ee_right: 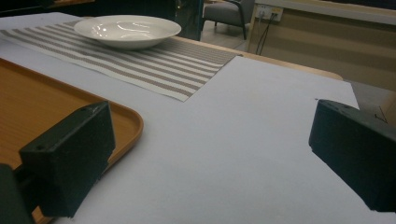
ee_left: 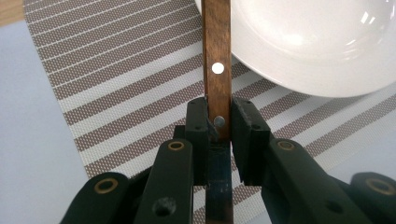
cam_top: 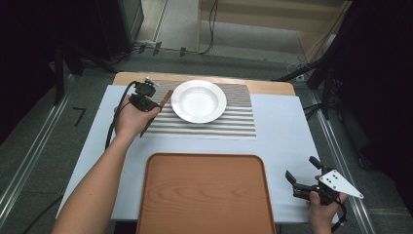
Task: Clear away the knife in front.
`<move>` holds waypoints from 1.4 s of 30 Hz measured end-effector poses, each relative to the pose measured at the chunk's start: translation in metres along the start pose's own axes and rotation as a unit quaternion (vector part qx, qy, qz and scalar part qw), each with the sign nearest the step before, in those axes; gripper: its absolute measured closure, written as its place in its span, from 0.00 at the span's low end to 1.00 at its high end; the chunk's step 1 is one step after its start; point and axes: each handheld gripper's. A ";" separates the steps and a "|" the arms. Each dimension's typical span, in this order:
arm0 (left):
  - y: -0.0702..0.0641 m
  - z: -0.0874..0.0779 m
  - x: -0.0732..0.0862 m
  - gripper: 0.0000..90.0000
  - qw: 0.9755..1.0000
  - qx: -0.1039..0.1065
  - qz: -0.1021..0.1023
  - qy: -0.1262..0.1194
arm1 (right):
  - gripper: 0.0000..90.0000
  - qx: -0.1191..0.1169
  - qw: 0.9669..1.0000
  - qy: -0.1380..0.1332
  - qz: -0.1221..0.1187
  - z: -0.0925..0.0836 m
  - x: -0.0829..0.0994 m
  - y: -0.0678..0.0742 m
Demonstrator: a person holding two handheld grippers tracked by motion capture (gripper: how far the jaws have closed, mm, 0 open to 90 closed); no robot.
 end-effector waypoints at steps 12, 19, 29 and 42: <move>-0.010 -0.003 0.015 0.85 1.000 0.017 0.015 -0.003 | 0.00 0.000 1.000 -0.001 -0.003 0.000 0.000 0.000; -0.016 -0.007 0.023 0.85 0.999 0.023 0.026 -0.005 | 0.00 0.000 1.000 0.000 -0.002 0.000 0.000 0.000; -0.026 -0.016 0.035 0.85 0.999 0.035 0.036 -0.012 | 0.00 0.001 1.000 0.000 0.000 -0.001 0.000 0.000; -0.035 -0.029 0.054 0.85 0.998 0.050 0.044 -0.020 | 0.00 0.000 1.000 -0.001 -0.003 0.000 0.000 0.001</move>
Point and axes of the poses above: each handheld gripper's, and its own axes: z roughly forward along the jaws, x roughly out of its underside, y roughly to its left, and after that the axes turned 12 degrees about -z, right-handed
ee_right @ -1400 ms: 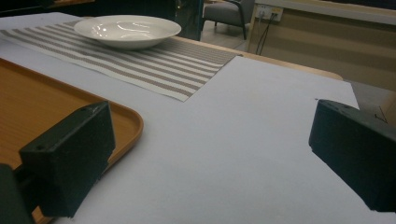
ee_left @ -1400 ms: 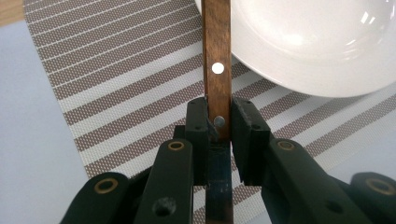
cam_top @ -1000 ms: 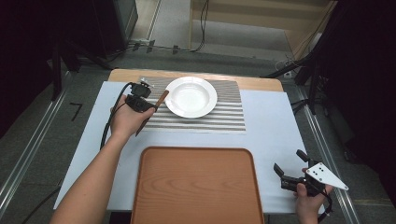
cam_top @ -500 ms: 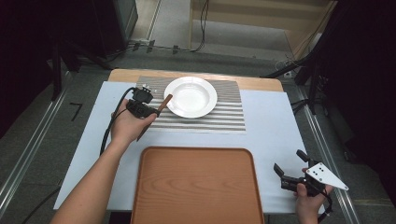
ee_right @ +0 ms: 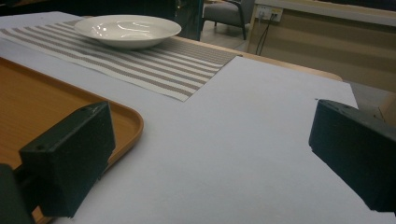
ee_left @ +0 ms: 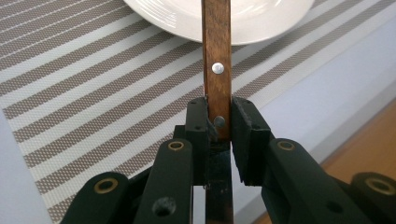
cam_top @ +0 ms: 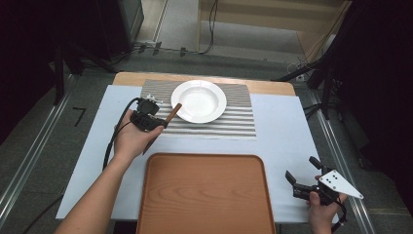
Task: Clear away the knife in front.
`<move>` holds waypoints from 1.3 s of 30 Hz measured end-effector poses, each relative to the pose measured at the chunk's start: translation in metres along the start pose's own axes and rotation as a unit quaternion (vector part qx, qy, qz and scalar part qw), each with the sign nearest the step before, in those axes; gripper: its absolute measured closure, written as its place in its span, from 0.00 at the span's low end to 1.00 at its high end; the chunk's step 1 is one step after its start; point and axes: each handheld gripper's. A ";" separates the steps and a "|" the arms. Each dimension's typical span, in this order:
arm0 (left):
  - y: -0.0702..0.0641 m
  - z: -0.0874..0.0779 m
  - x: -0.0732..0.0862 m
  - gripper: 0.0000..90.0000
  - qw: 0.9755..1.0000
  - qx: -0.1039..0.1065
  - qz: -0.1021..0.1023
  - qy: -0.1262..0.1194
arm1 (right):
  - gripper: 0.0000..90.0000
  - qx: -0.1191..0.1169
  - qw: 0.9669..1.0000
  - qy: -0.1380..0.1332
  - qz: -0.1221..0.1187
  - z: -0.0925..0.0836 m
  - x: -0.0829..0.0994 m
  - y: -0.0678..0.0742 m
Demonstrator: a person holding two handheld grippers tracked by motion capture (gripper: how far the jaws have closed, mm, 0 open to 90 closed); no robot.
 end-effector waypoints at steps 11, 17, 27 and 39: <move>-0.018 -0.008 0.022 0.85 1.000 0.013 0.018 -0.005 | 0.00 0.001 1.000 0.001 0.001 0.000 0.000 0.000; -0.028 -0.015 0.031 0.85 0.999 0.019 0.031 -0.006 | 0.00 0.000 1.000 0.000 -0.001 0.000 0.000 0.000; -0.040 -0.021 0.046 0.85 0.999 0.032 0.042 -0.004 | 0.00 -0.001 1.000 -0.001 -0.003 0.000 0.000 0.000; -0.051 -0.023 0.072 0.85 0.998 0.046 0.043 -0.006 | 0.00 0.000 1.000 0.000 -0.003 0.000 0.000 0.000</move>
Point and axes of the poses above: each handheld gripper's, and its own axes: z roughly forward along the jaws, x roughly out of its underside, y roughly to its left, and after that the axes turned 12 degrees about -z, right-handed
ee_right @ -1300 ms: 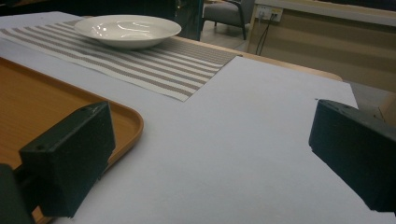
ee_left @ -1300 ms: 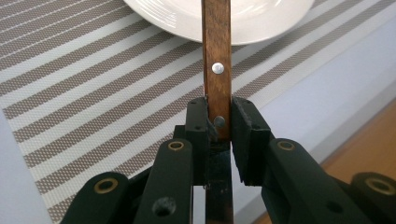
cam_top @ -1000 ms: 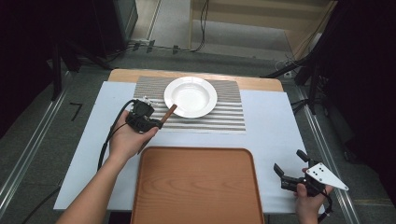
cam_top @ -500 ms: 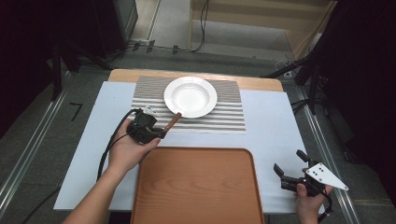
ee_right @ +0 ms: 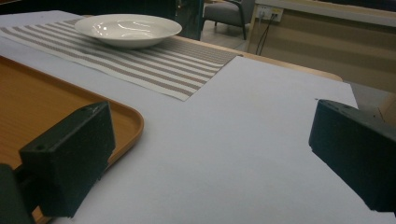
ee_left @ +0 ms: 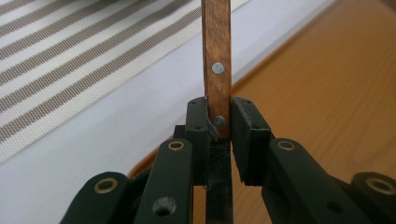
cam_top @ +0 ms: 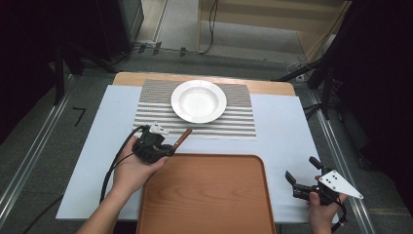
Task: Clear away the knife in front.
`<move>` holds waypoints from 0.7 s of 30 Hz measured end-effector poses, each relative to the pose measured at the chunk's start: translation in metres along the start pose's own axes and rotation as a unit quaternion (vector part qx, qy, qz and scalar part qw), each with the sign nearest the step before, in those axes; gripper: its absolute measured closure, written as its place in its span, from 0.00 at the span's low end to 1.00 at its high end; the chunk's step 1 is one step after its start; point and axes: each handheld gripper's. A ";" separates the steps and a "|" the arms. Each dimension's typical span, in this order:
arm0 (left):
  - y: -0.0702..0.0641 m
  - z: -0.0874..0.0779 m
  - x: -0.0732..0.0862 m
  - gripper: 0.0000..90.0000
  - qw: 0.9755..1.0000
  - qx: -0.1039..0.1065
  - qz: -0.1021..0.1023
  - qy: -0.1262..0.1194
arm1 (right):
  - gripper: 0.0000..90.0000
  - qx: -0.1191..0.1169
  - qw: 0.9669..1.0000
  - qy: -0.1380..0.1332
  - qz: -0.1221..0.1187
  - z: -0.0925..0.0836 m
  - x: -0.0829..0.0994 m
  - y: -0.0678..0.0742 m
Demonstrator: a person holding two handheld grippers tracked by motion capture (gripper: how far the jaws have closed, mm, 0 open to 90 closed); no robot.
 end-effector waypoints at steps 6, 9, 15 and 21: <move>-0.005 0.002 0.013 0.85 1.000 0.005 -0.002 0.006 | 0.00 0.000 1.000 0.000 0.000 0.000 0.000 0.000; -0.006 0.002 0.020 0.85 1.000 0.008 -0.005 0.007 | 0.00 0.000 1.000 0.001 -0.001 0.000 0.000 0.000; -0.009 0.003 0.035 0.85 1.000 0.015 -0.013 0.009 | 0.00 0.001 1.000 0.001 0.000 0.000 0.000 0.000; -0.012 0.006 0.049 0.85 0.999 0.022 -0.020 0.018 | 0.00 0.001 1.000 0.002 -0.001 0.000 0.000 0.000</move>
Point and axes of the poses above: each handheld gripper's, and its own axes: z roughly forward along the jaws, x roughly out of its underside, y roughly to its left, and after that the axes turned 12 degrees about -z, right-handed
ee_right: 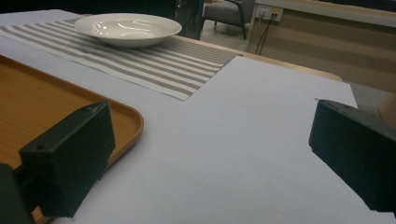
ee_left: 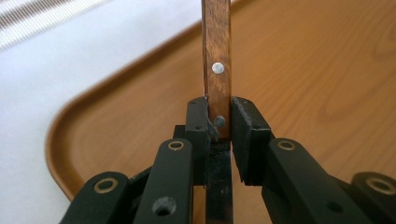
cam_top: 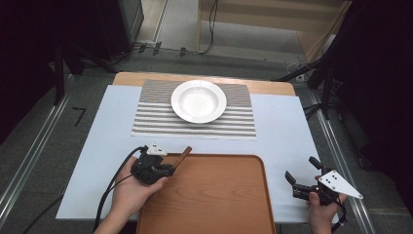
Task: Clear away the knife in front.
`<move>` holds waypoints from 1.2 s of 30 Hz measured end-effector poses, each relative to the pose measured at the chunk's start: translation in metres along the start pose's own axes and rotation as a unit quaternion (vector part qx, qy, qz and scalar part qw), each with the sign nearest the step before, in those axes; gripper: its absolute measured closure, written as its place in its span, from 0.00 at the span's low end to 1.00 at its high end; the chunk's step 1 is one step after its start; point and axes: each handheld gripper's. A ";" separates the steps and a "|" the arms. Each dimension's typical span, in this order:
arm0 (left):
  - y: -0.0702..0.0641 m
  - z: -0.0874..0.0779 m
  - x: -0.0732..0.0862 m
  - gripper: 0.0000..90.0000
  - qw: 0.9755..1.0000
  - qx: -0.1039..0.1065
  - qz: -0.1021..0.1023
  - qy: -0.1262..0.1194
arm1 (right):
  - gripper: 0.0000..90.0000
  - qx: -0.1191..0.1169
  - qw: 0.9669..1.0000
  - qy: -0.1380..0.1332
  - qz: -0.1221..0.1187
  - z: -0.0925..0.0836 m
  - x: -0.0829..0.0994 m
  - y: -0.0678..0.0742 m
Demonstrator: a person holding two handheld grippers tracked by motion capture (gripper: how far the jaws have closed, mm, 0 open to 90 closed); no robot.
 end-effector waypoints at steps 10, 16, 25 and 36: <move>-0.002 0.006 0.020 0.85 1.000 0.003 -0.012 0.007 | 0.00 0.001 1.000 0.002 -0.001 0.000 0.000 0.000; -0.004 0.005 0.030 0.85 1.000 0.003 -0.016 0.006 | 0.00 0.002 1.000 0.002 -0.002 0.000 0.000 0.001; -0.003 0.002 0.039 0.85 1.000 0.002 -0.018 0.009 | 0.00 0.002 1.000 0.002 -0.003 0.000 0.000 0.001; -0.004 0.005 0.042 0.84 1.000 -0.011 -0.017 0.009 | 0.00 0.002 1.000 0.002 -0.004 0.000 0.000 0.001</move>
Point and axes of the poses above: each handheld gripper's, and its own axes: z roughly forward along the jaws, x roughly out of its underside, y roughly to its left, and after that the axes turned 12 degrees about -z, right-handed
